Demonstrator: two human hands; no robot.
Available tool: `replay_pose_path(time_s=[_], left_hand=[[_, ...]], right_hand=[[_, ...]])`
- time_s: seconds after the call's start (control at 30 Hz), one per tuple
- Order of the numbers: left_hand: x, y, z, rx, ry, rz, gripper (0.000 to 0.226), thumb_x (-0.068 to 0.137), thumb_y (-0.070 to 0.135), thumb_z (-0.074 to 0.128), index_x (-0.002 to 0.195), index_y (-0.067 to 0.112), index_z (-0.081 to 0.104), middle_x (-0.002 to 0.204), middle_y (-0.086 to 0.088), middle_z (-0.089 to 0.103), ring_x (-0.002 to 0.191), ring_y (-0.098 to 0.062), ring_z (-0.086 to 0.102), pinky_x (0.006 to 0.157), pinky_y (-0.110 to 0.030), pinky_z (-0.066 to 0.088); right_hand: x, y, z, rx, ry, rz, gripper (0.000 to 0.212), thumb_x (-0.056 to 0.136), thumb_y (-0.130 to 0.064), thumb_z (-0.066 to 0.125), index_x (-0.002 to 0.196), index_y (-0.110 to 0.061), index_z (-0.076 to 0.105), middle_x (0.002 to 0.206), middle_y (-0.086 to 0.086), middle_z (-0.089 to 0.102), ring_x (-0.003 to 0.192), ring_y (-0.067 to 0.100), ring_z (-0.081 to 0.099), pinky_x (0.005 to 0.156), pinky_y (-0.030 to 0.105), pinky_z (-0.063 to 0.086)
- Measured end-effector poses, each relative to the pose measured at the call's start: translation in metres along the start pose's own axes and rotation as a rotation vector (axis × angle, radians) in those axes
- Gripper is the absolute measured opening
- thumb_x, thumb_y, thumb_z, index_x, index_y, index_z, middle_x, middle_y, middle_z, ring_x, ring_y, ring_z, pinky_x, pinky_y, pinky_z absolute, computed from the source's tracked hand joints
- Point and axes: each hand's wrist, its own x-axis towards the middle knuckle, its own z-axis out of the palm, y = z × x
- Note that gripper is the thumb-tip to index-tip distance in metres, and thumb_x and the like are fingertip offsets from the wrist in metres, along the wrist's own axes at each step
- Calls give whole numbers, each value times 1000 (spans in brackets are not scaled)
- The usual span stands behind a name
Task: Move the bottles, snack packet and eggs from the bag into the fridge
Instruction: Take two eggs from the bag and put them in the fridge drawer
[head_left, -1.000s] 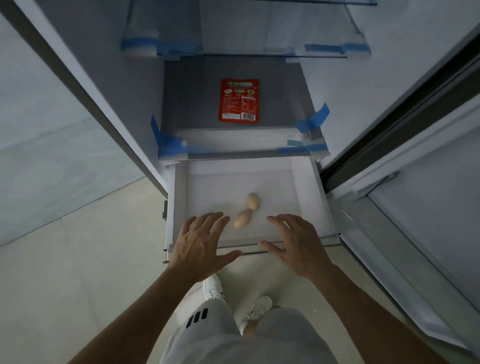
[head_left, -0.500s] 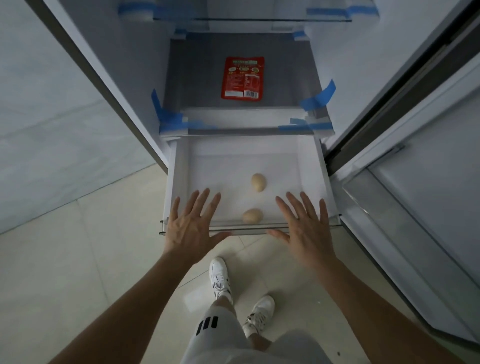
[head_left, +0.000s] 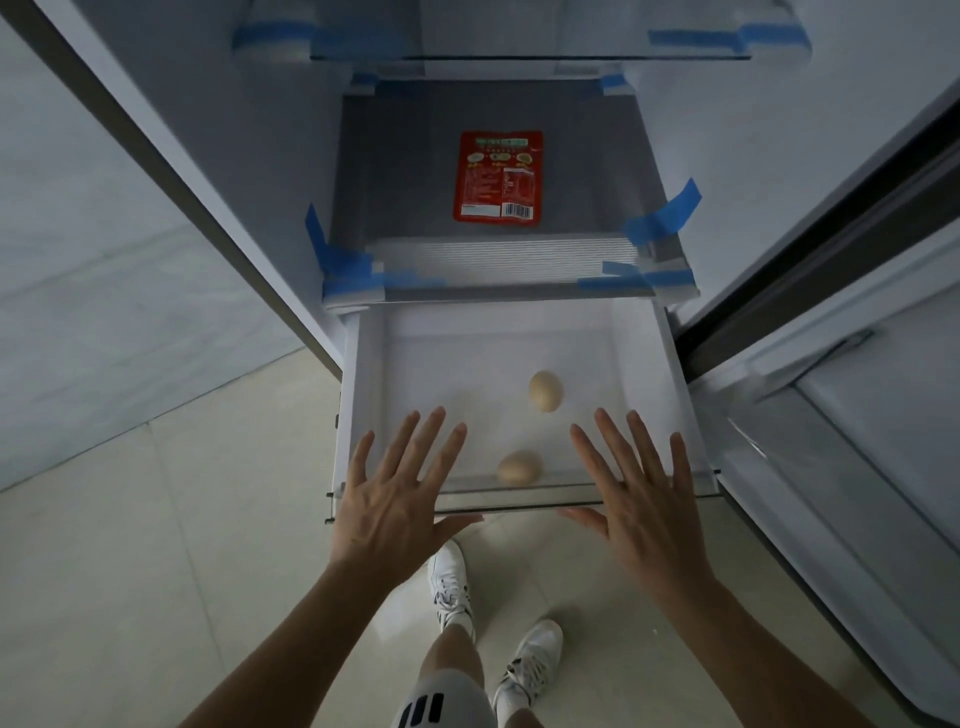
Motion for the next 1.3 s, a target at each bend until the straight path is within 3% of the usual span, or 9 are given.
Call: replay_pose_path(time_s=[0.2, 0.57, 0.7, 0.83, 0.97, 1.13, 1.3], left_hand=[[6, -6, 5, 21, 37, 42, 93, 87, 84, 27, 159, 28, 15, 167, -4, 12, 152, -30, 15, 117, -64, 23], [74, -34, -19, 5, 112, 46, 91, 90, 79, 22, 160, 24, 2, 168, -10, -1, 155, -31, 3, 123, -53, 13], [108, -52, -34, 40, 122, 31, 93, 92, 76, 25, 159, 20, -7, 167, -11, -10, 154, -29, -7, 125, -49, 4], [134, -69, -48, 82, 117, 61, 93, 92, 72, 29, 158, 21, -10, 166, -8, -11, 153, -28, -10, 124, -47, -3], [153, -83, -54, 101, 78, 77, 91, 90, 75, 23, 155, 24, -17, 166, -4, -12, 154, -26, -10, 125, -47, -3], [169, -90, -59, 101, 62, 92, 87, 90, 74, 23, 159, 29, -4, 169, -4, 2, 155, -27, 2, 125, -49, 4], [184, -94, -62, 93, 56, 87, 84, 91, 73, 23, 157, 33, -12, 169, 0, -5, 155, -24, -2, 126, -46, 4]], right_hand=[[1, -4, 2, 18, 93, 46, 81, 92, -77, 28, 157, -29, 30, 166, 7, 23, 151, 35, 24, 116, 65, 23], [75, 9, -3, 96, 103, 165, 89, 90, -76, 31, 160, -22, 17, 166, 14, 18, 151, 39, 21, 116, 64, 27], [120, 18, -11, 86, 114, 164, 100, 82, -81, 37, 160, -23, 13, 166, 15, 16, 151, 40, 22, 118, 62, 22], [154, 26, -18, 67, 125, 145, 101, 83, -84, 38, 159, -21, 22, 166, 15, 19, 151, 40, 22, 118, 59, 17], [173, 33, -19, 50, 109, 95, 100, 80, -84, 33, 158, -21, 26, 164, 15, 25, 150, 40, 25, 118, 62, 21], [190, 37, -21, 71, 97, 68, 93, 86, -81, 32, 157, -22, 28, 162, 14, 30, 147, 42, 31, 116, 65, 24], [205, 37, -23, 94, 76, 58, 93, 83, -76, 31, 157, -22, 28, 162, 13, 31, 146, 42, 32, 117, 65, 23]])
